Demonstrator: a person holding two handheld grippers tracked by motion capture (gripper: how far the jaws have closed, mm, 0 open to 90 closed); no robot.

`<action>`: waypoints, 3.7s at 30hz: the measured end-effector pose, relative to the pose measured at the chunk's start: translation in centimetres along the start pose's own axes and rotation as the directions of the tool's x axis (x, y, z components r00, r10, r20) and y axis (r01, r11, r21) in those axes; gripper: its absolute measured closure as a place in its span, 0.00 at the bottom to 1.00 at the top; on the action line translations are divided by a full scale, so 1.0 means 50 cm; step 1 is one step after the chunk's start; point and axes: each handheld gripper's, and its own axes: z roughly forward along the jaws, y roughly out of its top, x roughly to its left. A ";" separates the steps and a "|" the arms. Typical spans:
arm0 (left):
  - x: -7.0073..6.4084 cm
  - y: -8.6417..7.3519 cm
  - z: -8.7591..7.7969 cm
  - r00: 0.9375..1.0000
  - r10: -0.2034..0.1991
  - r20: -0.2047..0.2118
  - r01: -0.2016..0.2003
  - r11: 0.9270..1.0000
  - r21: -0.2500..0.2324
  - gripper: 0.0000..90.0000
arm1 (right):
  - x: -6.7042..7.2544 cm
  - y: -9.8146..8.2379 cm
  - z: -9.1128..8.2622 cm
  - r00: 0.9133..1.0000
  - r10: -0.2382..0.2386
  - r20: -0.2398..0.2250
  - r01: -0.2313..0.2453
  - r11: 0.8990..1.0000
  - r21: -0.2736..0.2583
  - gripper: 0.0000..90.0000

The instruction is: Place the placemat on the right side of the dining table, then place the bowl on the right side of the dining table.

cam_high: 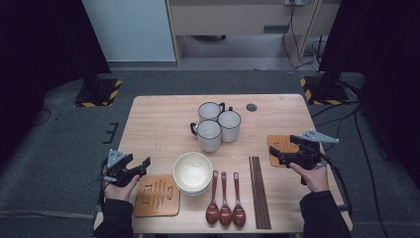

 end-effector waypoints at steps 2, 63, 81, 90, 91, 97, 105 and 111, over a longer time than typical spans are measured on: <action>-0.004 0.004 -0.004 1.000 0.000 0.004 0.000 1.000 -0.009 0.28 | 0.011 0.007 0.000 1.000 0.001 0.003 -0.001 1.000 0.004 0.03; -0.150 0.045 -0.023 0.975 0.077 0.208 -0.056 0.993 -0.106 0.42 | 0.219 0.089 0.093 0.977 -0.138 -0.162 0.140 0.990 0.003 0.29; -0.164 0.039 -0.011 0.973 0.088 0.214 -0.069 0.993 -0.095 0.42 | 0.271 0.081 0.134 0.958 -0.247 -0.147 0.247 0.969 -0.014 0.35; -0.177 0.034 -0.006 0.970 0.104 0.219 -0.087 0.992 -0.089 0.42 | 0.303 0.073 0.161 0.941 -0.273 -0.201 0.275 0.961 -0.023 0.41; -0.178 0.033 -0.004 0.970 0.106 0.219 -0.088 0.992 -0.087 0.42 | 0.304 0.070 0.164 0.941 -0.270 -0.206 0.271 0.962 -0.022 0.42; -0.185 0.028 0.004 0.969 0.119 0.215 -0.104 0.992 -0.077 0.44 | 0.309 0.057 0.180 0.940 -0.266 -0.214 0.273 0.962 0.003 0.43; -0.192 0.021 0.012 0.970 0.124 0.210 -0.114 0.992 -0.060 0.53 | 0.320 0.041 0.197 0.935 -0.263 -0.238 0.275 0.961 0.020 0.48; -0.195 0.019 0.013 0.971 0.134 0.197 -0.124 0.990 -0.062 0.59 | 0.328 0.024 0.215 0.929 -0.271 -0.252 0.294 0.954 0.060 0.53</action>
